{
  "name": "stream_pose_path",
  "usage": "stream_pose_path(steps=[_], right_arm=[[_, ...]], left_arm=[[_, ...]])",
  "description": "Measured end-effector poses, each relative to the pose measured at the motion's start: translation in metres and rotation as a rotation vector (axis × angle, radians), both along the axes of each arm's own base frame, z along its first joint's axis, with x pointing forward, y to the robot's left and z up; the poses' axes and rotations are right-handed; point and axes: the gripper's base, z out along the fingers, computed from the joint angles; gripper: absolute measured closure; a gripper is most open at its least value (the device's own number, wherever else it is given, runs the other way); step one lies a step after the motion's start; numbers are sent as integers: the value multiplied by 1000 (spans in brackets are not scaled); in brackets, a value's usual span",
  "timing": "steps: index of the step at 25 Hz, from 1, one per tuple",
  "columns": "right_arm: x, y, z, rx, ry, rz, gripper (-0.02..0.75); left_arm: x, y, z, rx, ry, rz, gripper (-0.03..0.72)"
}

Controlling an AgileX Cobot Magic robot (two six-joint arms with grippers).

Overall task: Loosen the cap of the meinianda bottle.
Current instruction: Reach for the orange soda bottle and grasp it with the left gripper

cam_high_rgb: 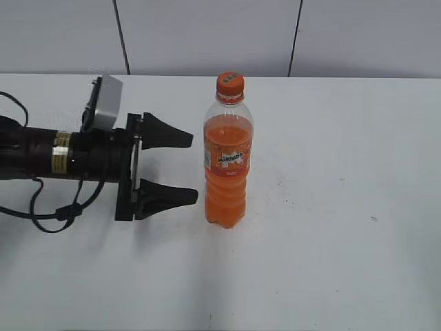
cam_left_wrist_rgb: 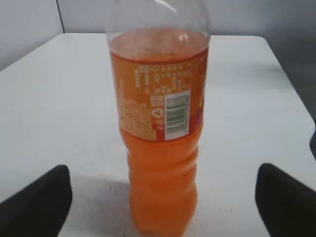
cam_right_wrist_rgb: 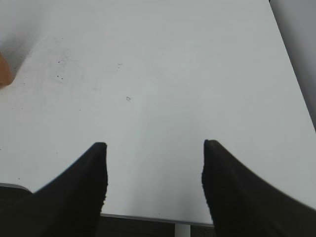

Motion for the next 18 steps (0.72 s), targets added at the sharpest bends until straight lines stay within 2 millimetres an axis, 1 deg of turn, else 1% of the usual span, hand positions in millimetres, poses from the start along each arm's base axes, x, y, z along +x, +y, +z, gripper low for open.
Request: stream_pose_path(steps=[5, 12, 15, 18], right_arm=[[0, 0, 0, 0, 0, 0, 279], [0, 0, 0, 0, 0, 0, 279], [0, 0, 0, 0, 0, 0, 279], [0, 0, 0, 0, 0, 0, 279]], left_arm=[[9, -27, -9, -11, -5, -65, 4], [25, -63, -24, -47, 10, -96, 27], [30, -76, -31, -53, 23, -117, 59], [32, -81, -36, -54, 36, -123, 123]])
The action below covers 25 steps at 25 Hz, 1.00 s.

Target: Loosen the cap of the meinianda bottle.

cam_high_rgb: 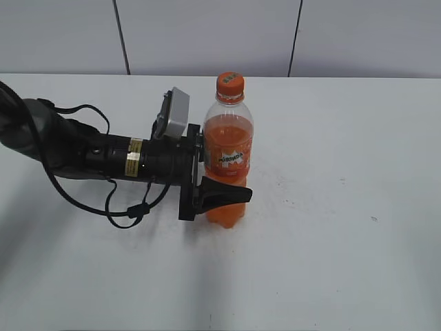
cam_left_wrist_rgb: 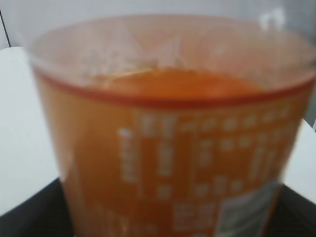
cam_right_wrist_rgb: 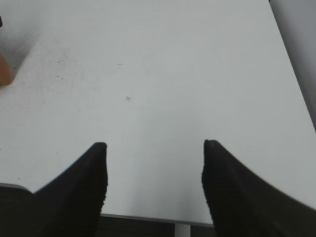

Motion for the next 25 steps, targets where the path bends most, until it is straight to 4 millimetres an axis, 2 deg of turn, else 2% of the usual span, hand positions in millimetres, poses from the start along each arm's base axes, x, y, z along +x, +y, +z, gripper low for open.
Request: stream_pose_path(steps=[8, 25], right_arm=[[0, 0, 0, 0, 0, 0, 279], [0, 0, 0, 0, 0, 0, 279]], left_arm=[[1, -1, -3, 1, 6, -2, 270], [0, -1, -3, 6, 5, -14, 272]])
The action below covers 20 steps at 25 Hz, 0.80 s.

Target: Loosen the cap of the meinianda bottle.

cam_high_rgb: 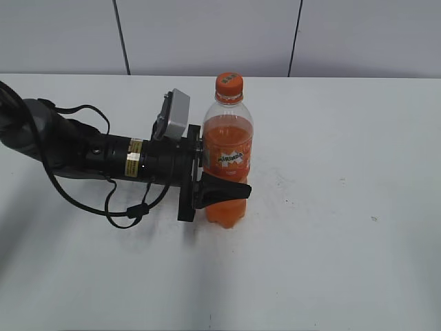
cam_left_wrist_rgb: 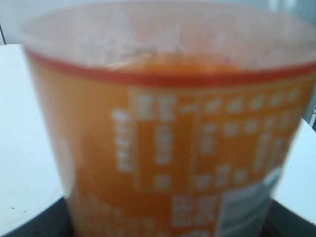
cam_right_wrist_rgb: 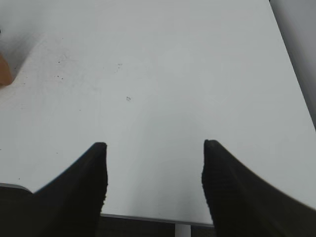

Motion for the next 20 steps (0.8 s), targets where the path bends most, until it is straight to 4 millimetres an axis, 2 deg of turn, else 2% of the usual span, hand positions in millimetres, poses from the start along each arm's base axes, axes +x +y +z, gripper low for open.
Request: stream_pose_path(steps=[10, 16, 20], right_arm=[[4, 0, 6, 37, 25, -15, 279], [43, 1, 24, 79, 229, -8, 279], [83, -1, 36, 87, 379, -13, 279]], left_arm=[[0, 0, 0, -1, 0, -1, 272], [0, 0, 0, -1, -1, -2, 272], [0, 0, 0, -1, -1, -2, 272]])
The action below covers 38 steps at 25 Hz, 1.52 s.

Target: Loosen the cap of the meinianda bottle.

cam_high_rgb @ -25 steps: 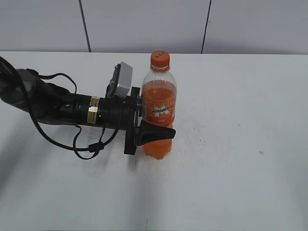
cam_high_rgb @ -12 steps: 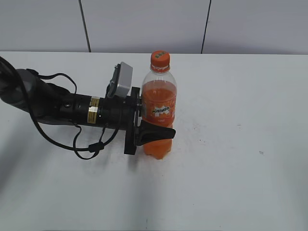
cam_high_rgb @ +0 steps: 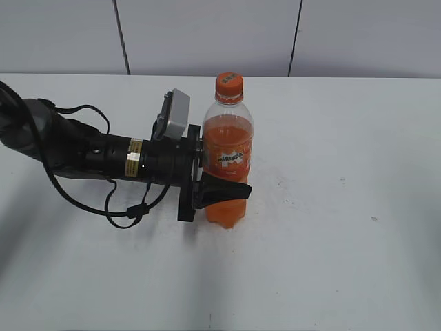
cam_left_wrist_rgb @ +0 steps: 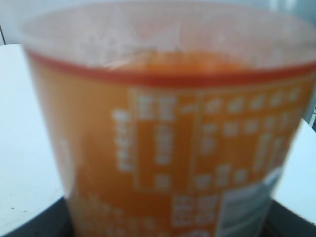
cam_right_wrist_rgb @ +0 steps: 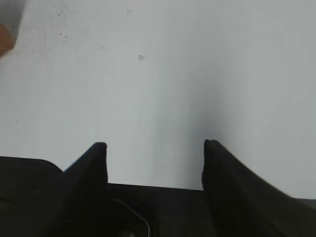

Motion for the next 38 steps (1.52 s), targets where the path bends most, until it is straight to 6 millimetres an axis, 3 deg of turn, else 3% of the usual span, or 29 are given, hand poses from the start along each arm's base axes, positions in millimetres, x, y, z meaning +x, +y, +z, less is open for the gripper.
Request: stream_pose_path(steps=[5, 12, 15, 19, 26, 32, 38], right_arm=[[67, -3, 3, 9, 193, -1, 279], [154, -8, 3, 21, 296, -14, 279], [181, -8, 1, 37, 340, -27, 279], [197, -6, 8, 95, 394, -66, 279], [203, 15, 46, 265, 380, -174, 279], [203, 82, 77, 315, 340, -89, 279], [211, 153, 86, 296, 328, -14, 279]], left_arm=[[0, 0, 0, 0, 0, 0, 273], [0, 0, 0, -2, 0, -1, 273], [0, 0, 0, -3, 0, -2, 273], [0, 0, 0, -3, 0, -2, 273], [0, 0, 0, -3, 0, -2, 273], [0, 0, 0, -3, 0, -2, 273], [0, 0, 0, -3, 0, -2, 273]])
